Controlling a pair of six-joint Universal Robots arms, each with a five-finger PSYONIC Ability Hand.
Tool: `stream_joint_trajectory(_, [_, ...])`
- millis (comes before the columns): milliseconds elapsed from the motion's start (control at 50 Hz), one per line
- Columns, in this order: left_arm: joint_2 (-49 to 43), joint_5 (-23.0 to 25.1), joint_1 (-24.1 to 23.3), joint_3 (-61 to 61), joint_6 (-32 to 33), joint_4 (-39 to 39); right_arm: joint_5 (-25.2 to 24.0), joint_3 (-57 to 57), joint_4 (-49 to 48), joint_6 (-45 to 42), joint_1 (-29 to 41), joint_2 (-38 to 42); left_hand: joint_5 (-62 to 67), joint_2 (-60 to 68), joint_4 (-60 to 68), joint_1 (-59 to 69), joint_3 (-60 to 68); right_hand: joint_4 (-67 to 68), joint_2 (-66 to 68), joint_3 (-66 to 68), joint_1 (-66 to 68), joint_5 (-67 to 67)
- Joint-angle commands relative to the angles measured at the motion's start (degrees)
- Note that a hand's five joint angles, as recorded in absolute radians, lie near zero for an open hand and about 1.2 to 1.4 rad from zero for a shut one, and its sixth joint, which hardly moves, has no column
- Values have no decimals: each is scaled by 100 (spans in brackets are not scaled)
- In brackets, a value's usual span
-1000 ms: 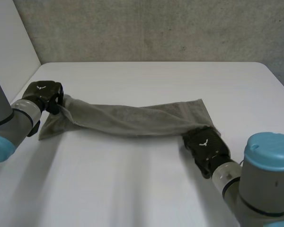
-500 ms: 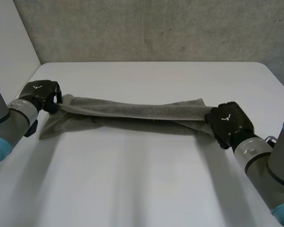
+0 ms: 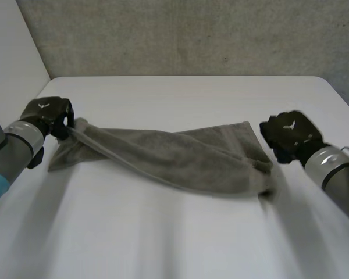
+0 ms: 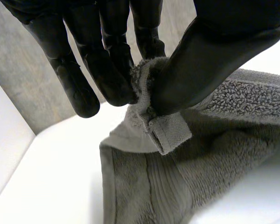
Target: Fold the towel.
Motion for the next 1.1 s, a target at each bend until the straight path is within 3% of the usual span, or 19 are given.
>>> stream_joint_trajectory(20, [459,286,42,-221,-111,-3,-275,-538,1098,494,-207,-489,534,660,256,735,337,-1359,-1251,-1279,-1384,-1446])
stream_joint_trajectory(40, [520,321,33,-281,-146,-3,-301,-546,1368,485,-181,-446,534,660,256,735,337,-3640,-3532,-3560,-3666,-3728])
stream_joint_trajectory(60, [546,339,24,-343,-163,-3,-258,-477,1553,485,-146,-410,534,660,256,735,337,-4096,-3988,-4016,-4122,-4184])
stream_joint_trajectory(280, [564,365,-64,-598,-172,14,-205,322,1371,1003,-40,-155,520,645,242,720,323,-5848,-5739,-5767,-5873,-5935])
stream_joint_trajectory(500, [538,365,-55,-651,-163,23,-3,1185,940,1505,83,-814,520,645,242,720,323,-6035,-5927,-5955,-6061,-6123])
stream_joint_trajectory(660, [494,365,-64,-660,-172,32,972,1685,308,1707,741,-771,503,629,225,704,306,-6069,-5961,-5989,-6094,-6156])
stream_joint_trajectory(940, [467,365,-55,-660,-172,41,1026,1835,-97,1733,804,-234,503,629,225,704,306,-6103,-5995,-6022,-6128,-6190])
stream_joint_trajectory(1100, [467,365,-46,-660,-172,41,1122,1791,-651,1733,839,205,503,629,225,704,306,-5430,-5322,-5350,-5455,-5517])
